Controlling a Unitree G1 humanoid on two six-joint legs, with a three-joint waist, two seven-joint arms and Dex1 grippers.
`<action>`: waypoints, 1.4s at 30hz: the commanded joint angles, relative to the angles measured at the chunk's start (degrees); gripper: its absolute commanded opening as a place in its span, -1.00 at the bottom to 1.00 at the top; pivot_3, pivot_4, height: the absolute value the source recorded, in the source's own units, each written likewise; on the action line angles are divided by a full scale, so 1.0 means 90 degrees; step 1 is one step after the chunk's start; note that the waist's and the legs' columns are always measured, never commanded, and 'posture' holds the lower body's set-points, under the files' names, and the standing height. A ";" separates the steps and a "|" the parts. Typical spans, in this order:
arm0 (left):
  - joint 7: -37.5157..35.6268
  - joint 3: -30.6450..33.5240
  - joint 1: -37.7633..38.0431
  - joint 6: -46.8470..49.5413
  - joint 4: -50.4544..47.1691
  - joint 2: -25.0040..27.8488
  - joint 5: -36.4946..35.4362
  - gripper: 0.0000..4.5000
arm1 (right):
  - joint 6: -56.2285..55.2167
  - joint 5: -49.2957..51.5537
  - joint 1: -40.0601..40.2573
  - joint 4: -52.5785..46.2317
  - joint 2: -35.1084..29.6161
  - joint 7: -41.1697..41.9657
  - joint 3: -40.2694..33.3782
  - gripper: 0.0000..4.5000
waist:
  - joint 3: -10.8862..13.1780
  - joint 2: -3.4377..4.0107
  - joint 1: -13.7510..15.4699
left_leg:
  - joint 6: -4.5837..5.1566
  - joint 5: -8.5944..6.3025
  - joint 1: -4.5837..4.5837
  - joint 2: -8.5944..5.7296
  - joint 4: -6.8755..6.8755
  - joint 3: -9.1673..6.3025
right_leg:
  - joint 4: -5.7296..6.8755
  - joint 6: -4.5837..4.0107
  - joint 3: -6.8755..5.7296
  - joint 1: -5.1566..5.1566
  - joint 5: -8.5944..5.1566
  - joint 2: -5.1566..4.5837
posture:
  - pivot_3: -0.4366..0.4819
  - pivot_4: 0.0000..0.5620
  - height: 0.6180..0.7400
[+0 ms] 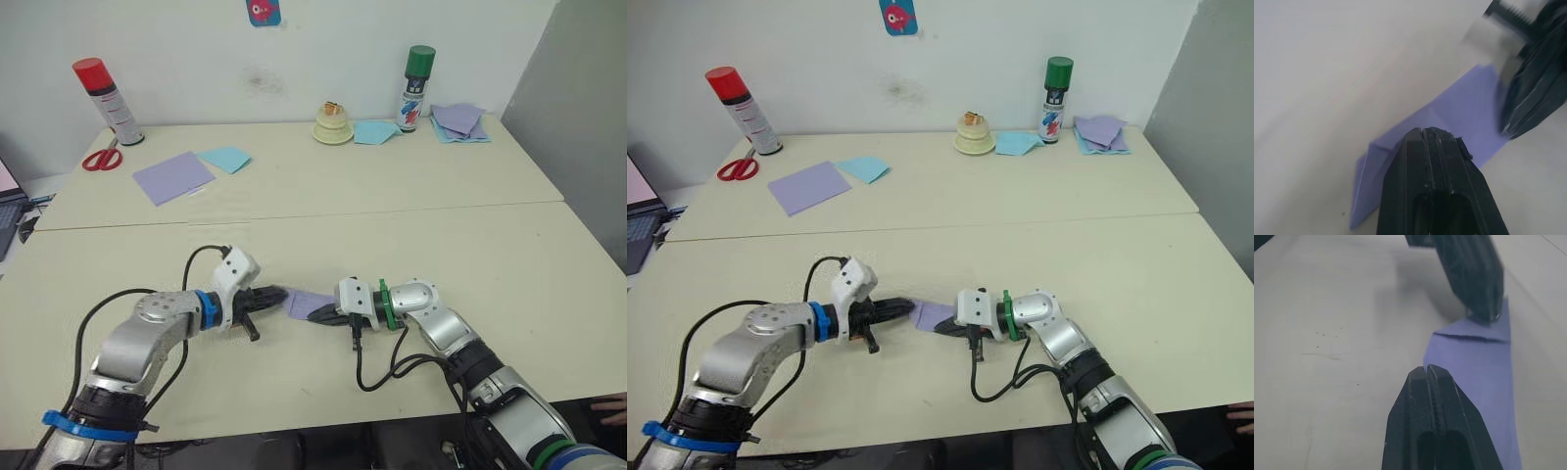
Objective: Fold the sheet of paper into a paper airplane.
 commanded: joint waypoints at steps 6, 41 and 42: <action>-0.0085 -0.0123 -0.0679 -0.0708 0.0817 -0.0474 0.0452 -1.00 | 0.0185 0.0167 0.0016 -0.0444 -0.0001 0.0142 -0.0054 -0.99 | 0.0000 0.0000 0.0041 | 0.0000 0.0000 -0.0002 -0.0013 0.0001 -0.0003 | 0.0000 0.0004 0.0002 0.0000 -0.0002 0.0000 | -0.05 -0.47 1.00; -0.0302 -0.0415 -0.0196 -0.0607 0.0375 -0.0457 0.0948 -1.00 | 0.2819 -0.0029 -0.0077 -0.0700 -0.0035 -0.1114 -0.0034 -0.99 | -0.0001 0.0001 0.0082 | 0.0004 -0.0002 0.0000 -0.0025 0.0000 -0.0012 | 0.0000 0.0039 0.0004 0.0004 -0.0022 -0.0014 | -0.05 -0.47 1.00; -0.0303 -0.0417 -0.0196 -0.0608 0.0378 -0.0457 0.0951 -1.00 | 0.2889 -0.0010 -0.0031 -0.0768 -0.0161 -0.1060 -0.0061 -0.99 | -0.0001 0.0001 0.0082 | 0.0004 -0.0002 0.0000 -0.0026 0.0000 -0.0012 | 0.0000 0.0038 0.0005 0.0003 -0.0022 -0.0014 | -0.05 -0.47 1.00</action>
